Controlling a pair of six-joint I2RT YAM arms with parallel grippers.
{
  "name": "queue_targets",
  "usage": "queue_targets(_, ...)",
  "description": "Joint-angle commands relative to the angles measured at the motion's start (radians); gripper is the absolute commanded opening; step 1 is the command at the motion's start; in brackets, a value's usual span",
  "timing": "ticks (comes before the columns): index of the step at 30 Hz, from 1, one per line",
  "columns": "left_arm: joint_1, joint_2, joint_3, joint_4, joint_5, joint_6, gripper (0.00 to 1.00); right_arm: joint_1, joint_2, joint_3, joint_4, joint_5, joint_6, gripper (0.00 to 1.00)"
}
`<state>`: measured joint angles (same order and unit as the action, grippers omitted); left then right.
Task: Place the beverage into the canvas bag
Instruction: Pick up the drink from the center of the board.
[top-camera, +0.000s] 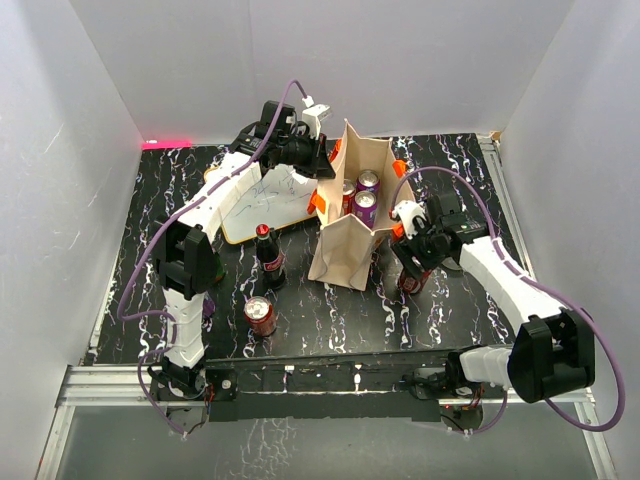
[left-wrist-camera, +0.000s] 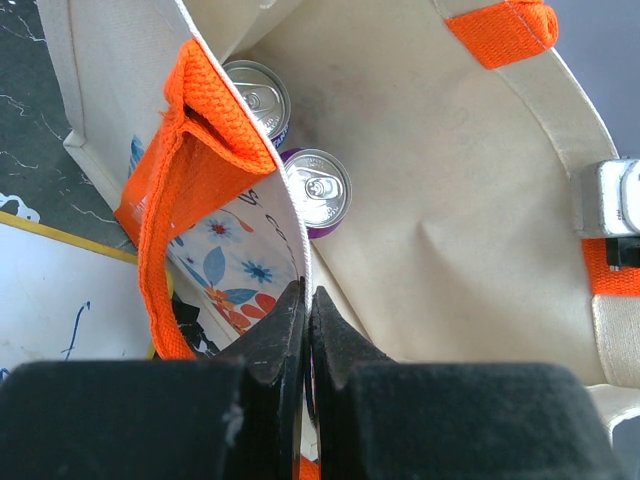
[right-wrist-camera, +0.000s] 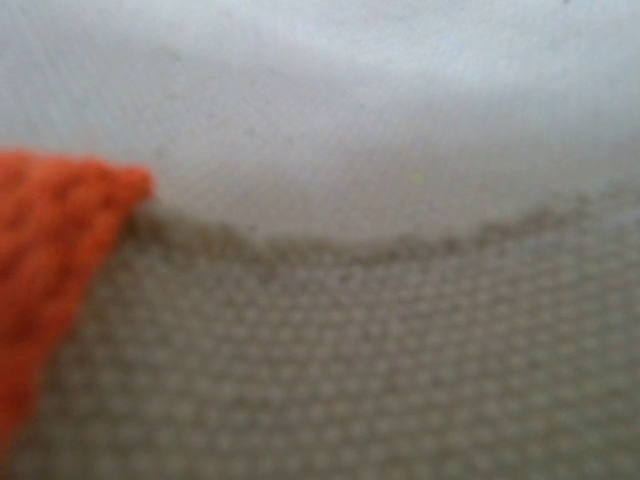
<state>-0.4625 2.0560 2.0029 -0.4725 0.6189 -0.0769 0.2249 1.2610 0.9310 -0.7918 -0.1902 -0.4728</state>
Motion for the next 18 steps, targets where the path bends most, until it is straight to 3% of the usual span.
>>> queue_targets(1,-0.009,-0.044,0.022,0.029,0.008,0.011,0.00,-0.006,-0.052,0.024,-0.032,-0.027,-0.013,0.45)
queue_targets(7,-0.019,-0.045,0.021,0.031,0.008,0.015,0.00,-0.008,-0.114,0.101,-0.093,-0.045,0.021,0.09)
queue_targets(18,-0.020,-0.044,0.026,0.034,0.005,0.007,0.00,-0.008,-0.157,0.491,-0.271,-0.013,0.071,0.08)
